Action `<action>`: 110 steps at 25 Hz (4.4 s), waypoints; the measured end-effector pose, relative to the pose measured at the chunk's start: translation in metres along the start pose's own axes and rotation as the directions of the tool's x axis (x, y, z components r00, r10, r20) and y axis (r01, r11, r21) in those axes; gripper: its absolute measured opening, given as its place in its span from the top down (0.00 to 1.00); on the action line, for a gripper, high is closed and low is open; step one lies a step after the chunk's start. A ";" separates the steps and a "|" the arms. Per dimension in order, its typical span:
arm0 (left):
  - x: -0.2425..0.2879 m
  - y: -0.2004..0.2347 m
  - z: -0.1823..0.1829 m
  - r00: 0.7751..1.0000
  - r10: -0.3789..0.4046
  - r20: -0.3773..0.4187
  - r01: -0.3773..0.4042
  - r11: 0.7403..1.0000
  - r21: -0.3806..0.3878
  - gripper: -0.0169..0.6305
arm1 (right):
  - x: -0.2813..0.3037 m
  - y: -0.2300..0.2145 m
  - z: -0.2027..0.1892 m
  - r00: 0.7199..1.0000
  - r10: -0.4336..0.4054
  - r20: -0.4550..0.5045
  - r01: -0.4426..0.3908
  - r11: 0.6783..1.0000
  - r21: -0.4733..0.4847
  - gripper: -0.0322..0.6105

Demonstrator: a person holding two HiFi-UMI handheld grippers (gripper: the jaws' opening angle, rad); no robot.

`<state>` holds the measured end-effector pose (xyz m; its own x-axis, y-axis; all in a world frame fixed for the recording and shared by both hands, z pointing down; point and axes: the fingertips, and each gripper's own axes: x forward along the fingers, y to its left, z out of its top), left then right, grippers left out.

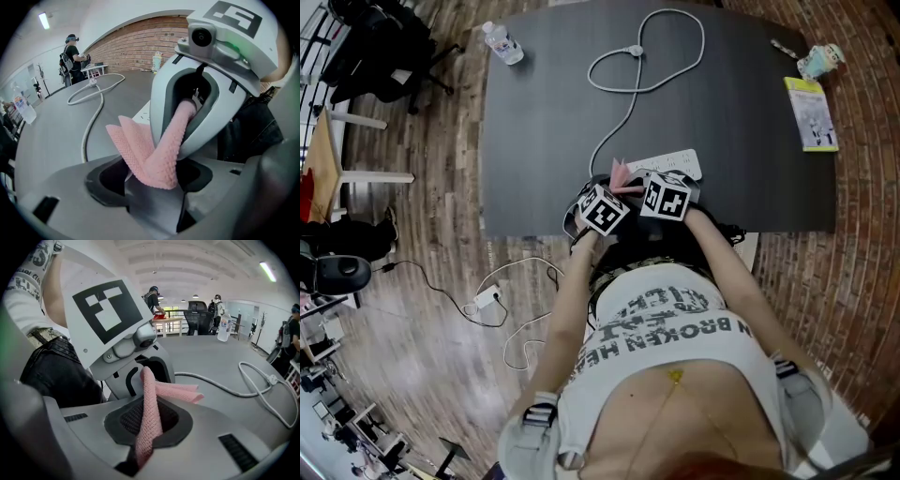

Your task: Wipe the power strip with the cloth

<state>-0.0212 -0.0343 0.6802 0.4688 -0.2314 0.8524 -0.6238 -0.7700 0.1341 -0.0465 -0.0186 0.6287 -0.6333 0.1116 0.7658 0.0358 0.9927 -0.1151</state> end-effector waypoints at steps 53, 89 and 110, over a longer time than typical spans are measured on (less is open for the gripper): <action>0.002 0.001 0.000 1.000 0.007 -0.006 -0.007 1.000 0.010 0.54 | -0.031 -0.015 -0.046 0.995 -0.091 -0.046 0.094 0.992 0.085 0.92; 0.000 -0.003 0.002 1.000 -0.010 -0.001 0.010 1.000 0.016 0.54 | -0.072 -0.033 -0.095 0.972 -0.204 -0.118 0.221 0.963 0.152 0.92; -0.002 -0.001 0.001 1.000 -0.007 0.002 0.007 1.000 0.016 0.54 | -0.103 -0.046 -0.136 0.950 -0.270 -0.156 0.304 0.915 0.267 0.92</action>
<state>-0.0207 -0.0334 0.6779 0.4746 -0.2272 0.8504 -0.6106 -0.7809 0.1322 0.1228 -0.0693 0.6412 -0.4911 -0.1551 0.8572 -0.3660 0.9297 -0.0415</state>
